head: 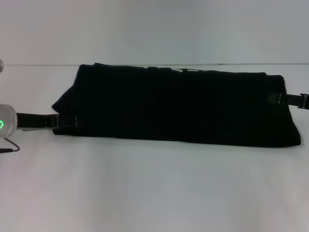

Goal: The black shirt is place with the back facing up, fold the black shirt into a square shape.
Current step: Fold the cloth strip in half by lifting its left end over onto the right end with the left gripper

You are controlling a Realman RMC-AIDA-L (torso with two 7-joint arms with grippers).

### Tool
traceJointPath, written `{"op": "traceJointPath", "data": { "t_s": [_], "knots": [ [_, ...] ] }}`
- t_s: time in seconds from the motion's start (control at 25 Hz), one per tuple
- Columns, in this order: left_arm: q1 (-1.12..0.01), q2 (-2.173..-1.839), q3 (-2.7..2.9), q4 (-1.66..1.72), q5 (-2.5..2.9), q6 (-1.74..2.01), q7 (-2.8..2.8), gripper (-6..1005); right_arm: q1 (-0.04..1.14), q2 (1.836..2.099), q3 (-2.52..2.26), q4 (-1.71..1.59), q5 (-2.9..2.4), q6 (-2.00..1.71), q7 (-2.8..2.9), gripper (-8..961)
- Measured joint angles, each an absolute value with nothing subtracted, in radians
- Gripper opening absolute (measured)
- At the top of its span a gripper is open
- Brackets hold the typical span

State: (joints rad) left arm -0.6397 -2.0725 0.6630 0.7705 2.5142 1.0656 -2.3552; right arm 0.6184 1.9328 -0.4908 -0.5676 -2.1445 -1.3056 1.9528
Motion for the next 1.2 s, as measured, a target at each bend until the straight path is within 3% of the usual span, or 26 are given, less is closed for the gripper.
{"op": "traceJointPath", "data": {
  "t_s": [0.52,0.96,1.08,1.2],
  "knots": [
    [-0.643,-2.072,0.682,0.773,2.517,1.068,-2.328,950,0.62,1.932,-0.491,-0.568,-2.143,-1.305,1.957,661],
    [-0.65,-2.07,0.681,0.771,2.538,1.06,-2.318,666,0.615,1.924,-0.489,-0.568,-2.148,-1.286,1.966,612],
    [-0.651,-2.069,0.68,0.77,2.538,1.058,-2.318,421,0.61,1.916,-0.497,-0.568,-2.159,-1.264,1.984,607],
    [-0.652,-2.069,0.68,0.77,2.538,1.057,-2.318,357,0.607,1.906,-0.5,-0.568,-2.186,-1.238,2.013,607]
  ]
}}
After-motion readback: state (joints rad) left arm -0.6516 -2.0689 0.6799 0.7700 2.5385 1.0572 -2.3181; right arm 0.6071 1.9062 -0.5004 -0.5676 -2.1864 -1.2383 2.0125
